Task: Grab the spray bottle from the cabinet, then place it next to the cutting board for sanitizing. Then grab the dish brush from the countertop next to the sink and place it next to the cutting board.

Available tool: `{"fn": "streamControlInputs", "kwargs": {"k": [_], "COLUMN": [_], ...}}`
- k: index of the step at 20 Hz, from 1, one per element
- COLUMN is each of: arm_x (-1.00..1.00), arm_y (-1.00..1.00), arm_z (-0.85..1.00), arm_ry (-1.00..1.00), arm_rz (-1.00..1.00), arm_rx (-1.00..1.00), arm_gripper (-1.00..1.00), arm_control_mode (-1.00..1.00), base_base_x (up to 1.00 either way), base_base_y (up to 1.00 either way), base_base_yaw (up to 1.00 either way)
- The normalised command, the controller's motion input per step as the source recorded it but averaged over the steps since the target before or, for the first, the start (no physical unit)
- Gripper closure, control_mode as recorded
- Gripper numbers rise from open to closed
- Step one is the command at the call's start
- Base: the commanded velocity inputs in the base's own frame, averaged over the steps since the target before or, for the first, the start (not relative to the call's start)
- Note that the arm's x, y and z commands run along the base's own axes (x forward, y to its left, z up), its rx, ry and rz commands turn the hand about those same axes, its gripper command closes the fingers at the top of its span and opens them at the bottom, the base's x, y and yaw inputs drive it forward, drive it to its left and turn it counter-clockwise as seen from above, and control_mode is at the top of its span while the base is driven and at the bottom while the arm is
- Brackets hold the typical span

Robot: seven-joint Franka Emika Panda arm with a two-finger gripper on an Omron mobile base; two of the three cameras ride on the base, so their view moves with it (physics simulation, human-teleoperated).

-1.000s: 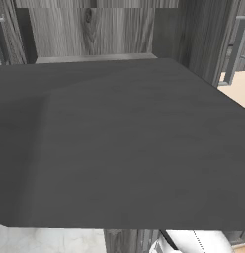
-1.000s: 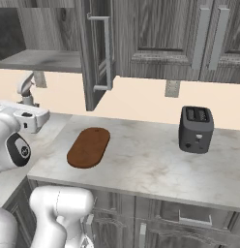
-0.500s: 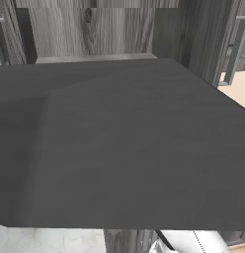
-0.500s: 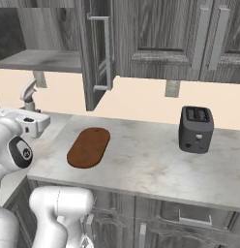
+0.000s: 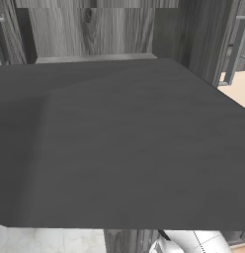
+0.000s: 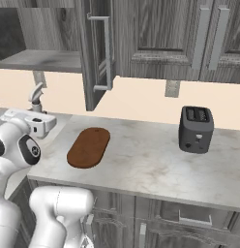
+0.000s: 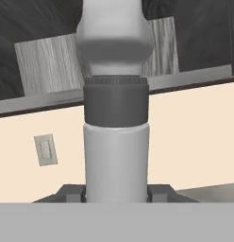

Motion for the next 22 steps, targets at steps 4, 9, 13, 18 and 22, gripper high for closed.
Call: {"fn": "streamControlInputs", "kwargs": {"k": [4, 9, 13, 18, 22], "arm_x": [0.34, 0.38, 0.45, 0.44, 0.41], "arm_y": [0.0, 0.0, 0.0, 0.0, 0.01], "arm_z": [-0.34, -0.39, -0.32, -0.25, -0.28], "arm_ry": [0.0, -0.04, 0.0, 0.0, 0.0], "arm_rz": [0.0, 0.0, 0.0, 0.0, 0.0], "arm_rx": [-0.01, -0.04, -0.03, -0.01, 0.0], "arm_gripper": [1.0, 1.0, 1.0, 1.0, 1.0], "arm_control_mode": [-1.0, -1.0, -1.0, -1.0, -1.0], "base_base_x": [0.0, 0.0, 0.0, 0.0, 0.0], "base_base_y": [0.0, 0.0, 0.0, 0.0, 0.0], "base_base_yaw": [0.0, 0.0, 0.0, 0.0, 0.0]}}
